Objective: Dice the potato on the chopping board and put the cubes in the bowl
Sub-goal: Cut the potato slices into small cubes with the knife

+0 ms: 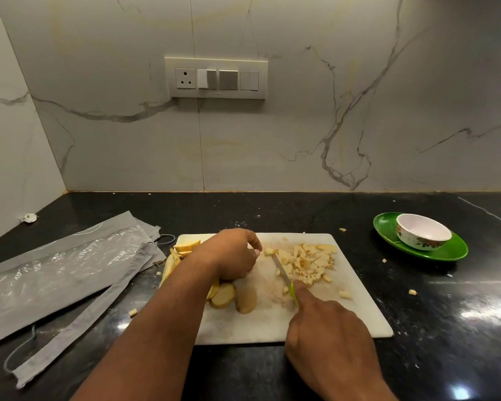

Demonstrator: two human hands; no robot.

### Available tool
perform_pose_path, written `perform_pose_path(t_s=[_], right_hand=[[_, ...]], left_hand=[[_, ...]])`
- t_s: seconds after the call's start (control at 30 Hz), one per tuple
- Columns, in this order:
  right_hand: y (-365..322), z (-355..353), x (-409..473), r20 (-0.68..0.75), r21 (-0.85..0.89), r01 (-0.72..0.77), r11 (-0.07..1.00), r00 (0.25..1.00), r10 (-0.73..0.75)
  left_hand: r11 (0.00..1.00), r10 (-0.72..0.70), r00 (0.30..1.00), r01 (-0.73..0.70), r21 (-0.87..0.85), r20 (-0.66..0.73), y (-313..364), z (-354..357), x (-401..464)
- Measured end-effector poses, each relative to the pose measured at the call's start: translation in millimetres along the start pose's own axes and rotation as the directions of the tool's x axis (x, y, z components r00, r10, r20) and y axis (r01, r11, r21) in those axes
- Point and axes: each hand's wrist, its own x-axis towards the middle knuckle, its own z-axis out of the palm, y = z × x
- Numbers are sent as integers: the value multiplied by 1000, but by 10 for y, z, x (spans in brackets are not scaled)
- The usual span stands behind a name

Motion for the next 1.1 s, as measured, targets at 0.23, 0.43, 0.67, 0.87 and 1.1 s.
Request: perform_pose_path(t_s=[0.23,0.43,0.67,0.87,1.1], right_hand=[[-187,74,106,-9,-3,114,993,993,-114],[105,18,114,-59,-16,-25,1000,998,24],[28,66,42,-55,-25,96,995,994,-97],[146,15,115,-107,2,-52,999,993,52],[86,59,20,-120,56,62,997,991,-55]], left_hand=[[998,-15,992,8,-62,-123,-31,5,29],[991,75,984,-92,-97,-163,-73,-59,25],[988,105,938,-138,-75,-331,-224,-247,-48],[991,21,912,-72,-111,-409,-417,-393,-80],[998,-53,969,47,-29,-241,-481,-445,-83]])
